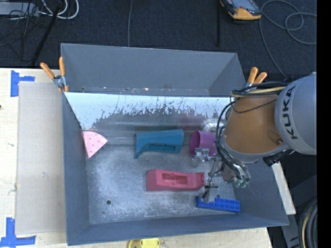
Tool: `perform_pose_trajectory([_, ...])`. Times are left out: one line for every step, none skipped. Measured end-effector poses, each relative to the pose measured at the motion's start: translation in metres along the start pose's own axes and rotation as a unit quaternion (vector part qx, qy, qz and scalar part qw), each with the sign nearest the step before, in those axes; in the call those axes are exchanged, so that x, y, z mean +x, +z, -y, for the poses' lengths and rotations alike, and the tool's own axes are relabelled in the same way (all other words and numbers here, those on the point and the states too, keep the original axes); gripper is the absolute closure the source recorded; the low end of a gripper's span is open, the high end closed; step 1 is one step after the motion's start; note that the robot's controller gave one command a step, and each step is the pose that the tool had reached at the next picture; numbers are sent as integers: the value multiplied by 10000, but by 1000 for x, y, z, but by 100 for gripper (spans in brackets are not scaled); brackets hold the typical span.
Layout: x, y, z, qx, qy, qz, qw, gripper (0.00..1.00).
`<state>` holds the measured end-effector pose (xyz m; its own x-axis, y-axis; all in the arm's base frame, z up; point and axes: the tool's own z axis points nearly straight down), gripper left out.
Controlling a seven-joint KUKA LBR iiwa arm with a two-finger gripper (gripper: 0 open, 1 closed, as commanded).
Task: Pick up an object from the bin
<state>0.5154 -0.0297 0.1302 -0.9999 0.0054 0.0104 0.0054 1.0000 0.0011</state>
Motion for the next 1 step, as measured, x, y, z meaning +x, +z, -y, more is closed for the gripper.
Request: perform_pose_trajectory([-2, -4, 0, 2, -5, 37, 10000, 0])
